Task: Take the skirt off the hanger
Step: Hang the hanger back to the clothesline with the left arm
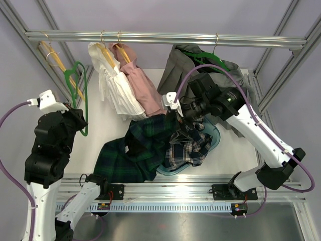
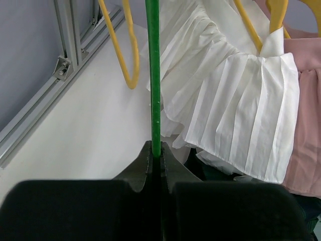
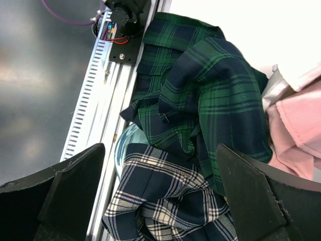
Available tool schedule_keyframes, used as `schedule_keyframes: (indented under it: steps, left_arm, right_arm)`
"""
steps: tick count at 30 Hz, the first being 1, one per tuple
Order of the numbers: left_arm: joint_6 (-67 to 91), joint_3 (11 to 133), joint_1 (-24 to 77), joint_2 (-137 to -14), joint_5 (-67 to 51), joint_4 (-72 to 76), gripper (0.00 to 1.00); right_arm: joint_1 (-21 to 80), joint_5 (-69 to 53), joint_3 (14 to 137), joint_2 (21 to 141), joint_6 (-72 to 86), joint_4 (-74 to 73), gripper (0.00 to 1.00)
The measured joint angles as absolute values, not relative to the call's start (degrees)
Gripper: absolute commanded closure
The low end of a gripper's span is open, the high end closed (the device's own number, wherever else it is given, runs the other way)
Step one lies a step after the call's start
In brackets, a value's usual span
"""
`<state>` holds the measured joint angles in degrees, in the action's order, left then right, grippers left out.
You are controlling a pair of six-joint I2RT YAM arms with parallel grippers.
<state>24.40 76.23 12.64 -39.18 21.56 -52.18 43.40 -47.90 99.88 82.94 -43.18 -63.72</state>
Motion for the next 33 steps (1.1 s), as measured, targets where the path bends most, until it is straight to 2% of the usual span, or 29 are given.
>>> schedule_keyframes:
  steps: [5,10,15,20,25,30,33]
  left_arm:
    - [22.5,75.6,12.6,-38.3,17.0,-51.9,1.0]
    - [19.3,75.7,12.6,-31.0,12.0,-55.0,1.0]
    - [15.8,82.1,12.6,-23.4,7.1,-61.1,1.0]
    - [10.2,89.1,12.6,-21.5,-2.3,-65.0,1.0]
    - [4.5,87.2,11.0,-21.7,-19.4,-64.8,1.0]
    - [-0.1,79.8,1.1,-24.9,-38.8,-62.2,1.0]
    - [-0.6,76.7,-1.8,-27.3,-45.7,-58.7,1.0]
  right_arm:
    - [41.6,-50.3,101.2,82.9,-43.4,-63.7,0.01]
    - [40.7,-54.8,105.7,82.9,-47.4,-65.2,0.0]
    - [40.6,-58.2,117.3,85.3,-49.3,-67.6,0.01]
    - [40.6,-59.7,129.9,90.1,-47.5,-68.2,0.01]
    - [40.6,-59.6,138.8,94.4,-36.9,-61.9,0.01]
    - [40.6,-59.6,138.2,95.0,-17.5,-45.5,0.01]
    - [40.7,-59.5,136.7,95.8,-6.3,-36.4,0.01]
